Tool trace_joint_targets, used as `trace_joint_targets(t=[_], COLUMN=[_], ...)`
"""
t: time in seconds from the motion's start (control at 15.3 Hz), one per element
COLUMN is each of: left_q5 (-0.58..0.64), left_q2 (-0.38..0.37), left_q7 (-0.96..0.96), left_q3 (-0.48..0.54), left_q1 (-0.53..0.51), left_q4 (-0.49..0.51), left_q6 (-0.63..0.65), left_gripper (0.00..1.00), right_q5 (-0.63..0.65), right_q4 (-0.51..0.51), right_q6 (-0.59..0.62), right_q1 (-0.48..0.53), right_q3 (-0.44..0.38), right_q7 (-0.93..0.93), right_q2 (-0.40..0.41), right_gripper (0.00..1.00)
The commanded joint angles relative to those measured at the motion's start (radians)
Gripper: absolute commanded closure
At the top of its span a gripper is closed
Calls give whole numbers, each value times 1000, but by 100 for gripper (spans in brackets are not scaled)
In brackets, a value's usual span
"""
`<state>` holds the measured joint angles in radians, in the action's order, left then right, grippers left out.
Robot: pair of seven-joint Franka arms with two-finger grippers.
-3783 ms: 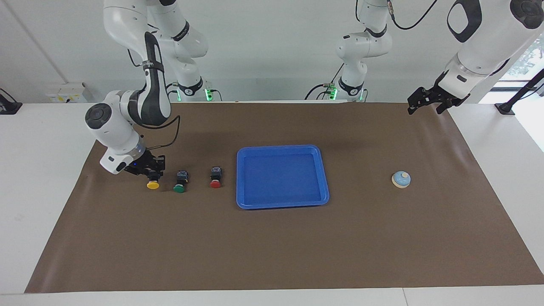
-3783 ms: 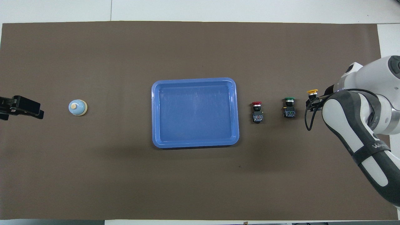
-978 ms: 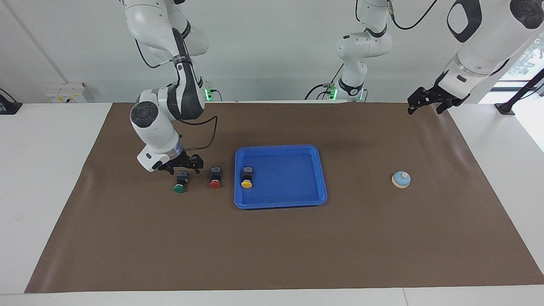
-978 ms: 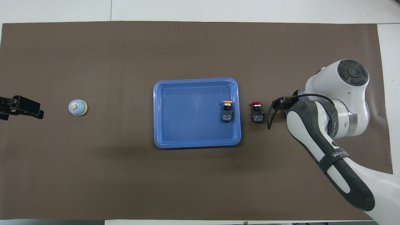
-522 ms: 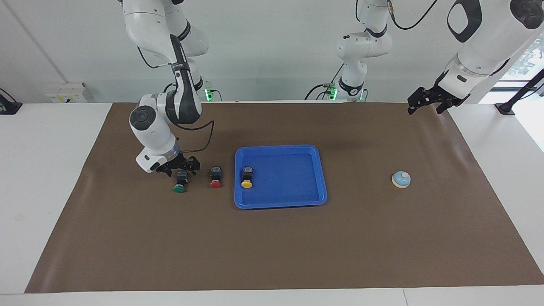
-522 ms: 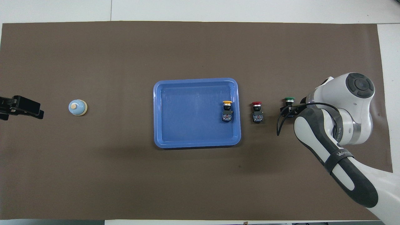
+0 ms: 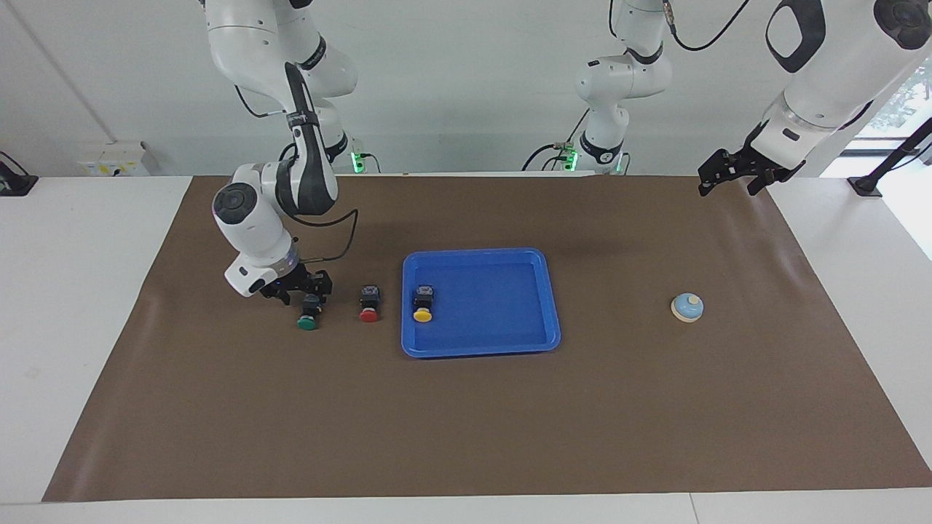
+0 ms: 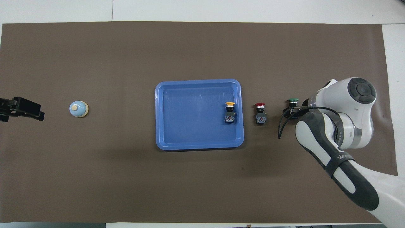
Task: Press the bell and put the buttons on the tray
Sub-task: 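Reach the right gripper to the green button and grasp it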
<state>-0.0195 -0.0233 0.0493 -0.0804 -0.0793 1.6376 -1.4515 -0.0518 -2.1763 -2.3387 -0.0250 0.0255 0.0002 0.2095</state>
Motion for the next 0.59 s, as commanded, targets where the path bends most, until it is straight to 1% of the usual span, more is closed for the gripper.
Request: trace_joint_targets(t=[0.0, 0.07, 0.13, 0.26, 0.39, 0.52], left_q5=[9, 9, 9, 9, 9, 9], left_q2=[-4, -4, -4, -4, -4, -4], left_q7=[1, 0, 0, 0, 1, 0], left_q3=[7, 5, 5, 7, 7, 7], left_q1=[9, 9, 9, 9, 7, 7], left_q4=[-10, -10, -10, -10, -10, -10], left_q6=[16, 16, 16, 16, 16, 16], left_gripper=[0, 0, 0, 0, 0, 0], right_q5=[-2, -2, -2, -2, -5, -5], right_q4=[-8, -7, -1, 27, 90, 168], right_q6=[-27, -34, -37, -18, 63, 145], right_q1=[-1, -3, -3, -4, -33, -76], right_q3=[5, 7, 8, 14, 30, 30], right_q7=[17, 17, 15, 15, 18, 68], right_q2=[10, 11, 11, 10, 7, 7], right_gripper=[37, 50, 68, 100, 100, 100])
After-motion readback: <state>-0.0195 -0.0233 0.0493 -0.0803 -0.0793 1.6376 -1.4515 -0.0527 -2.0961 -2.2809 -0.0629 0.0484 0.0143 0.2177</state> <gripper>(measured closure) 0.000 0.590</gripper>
